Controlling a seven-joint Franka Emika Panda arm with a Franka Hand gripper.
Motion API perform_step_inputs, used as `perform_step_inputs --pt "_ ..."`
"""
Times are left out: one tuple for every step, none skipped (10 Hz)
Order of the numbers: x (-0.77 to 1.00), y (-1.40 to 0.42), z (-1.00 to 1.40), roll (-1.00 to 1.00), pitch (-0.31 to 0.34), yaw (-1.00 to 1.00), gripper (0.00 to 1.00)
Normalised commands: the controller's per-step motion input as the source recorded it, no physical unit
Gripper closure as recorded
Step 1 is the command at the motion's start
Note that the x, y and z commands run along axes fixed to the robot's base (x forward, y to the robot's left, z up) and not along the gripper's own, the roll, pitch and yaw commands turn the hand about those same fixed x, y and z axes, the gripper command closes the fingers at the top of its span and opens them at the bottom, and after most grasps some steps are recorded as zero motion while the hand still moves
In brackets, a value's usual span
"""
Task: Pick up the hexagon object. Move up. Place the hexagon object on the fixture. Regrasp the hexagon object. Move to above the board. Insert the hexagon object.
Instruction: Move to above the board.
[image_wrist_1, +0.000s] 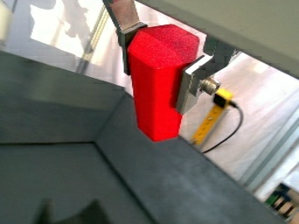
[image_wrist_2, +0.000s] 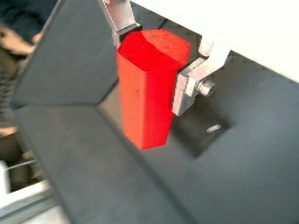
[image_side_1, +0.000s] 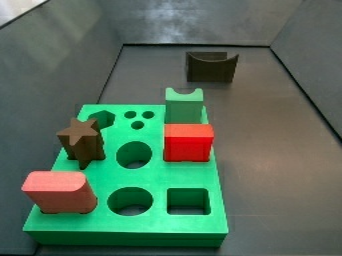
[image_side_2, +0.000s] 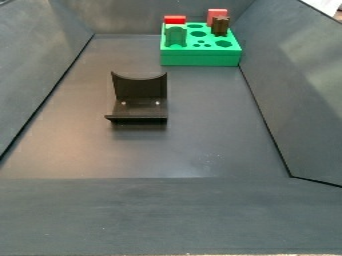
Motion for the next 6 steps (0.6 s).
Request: perform_step_inputs --pt "-0.71 -1.00 0.15 -1.00 -0.130 -0.17 1.00" --pt "-0.73 -1.00 0.15 -1.00 -0.141 -0.18 1.00" --pt "-0.76 -1.00 0.16 -1.00 -0.153 -0.19 1.00" --pt "-0.80 -1.00 0.16 -1.00 -0.159 -0.19 1.00" --pt "-0.84 -1.00 0.17 -1.00 -0.167 -0.19 1.00" --pt "-0.91 -1.00 0.17 -1.00 -0.185 -0.20 1.00"
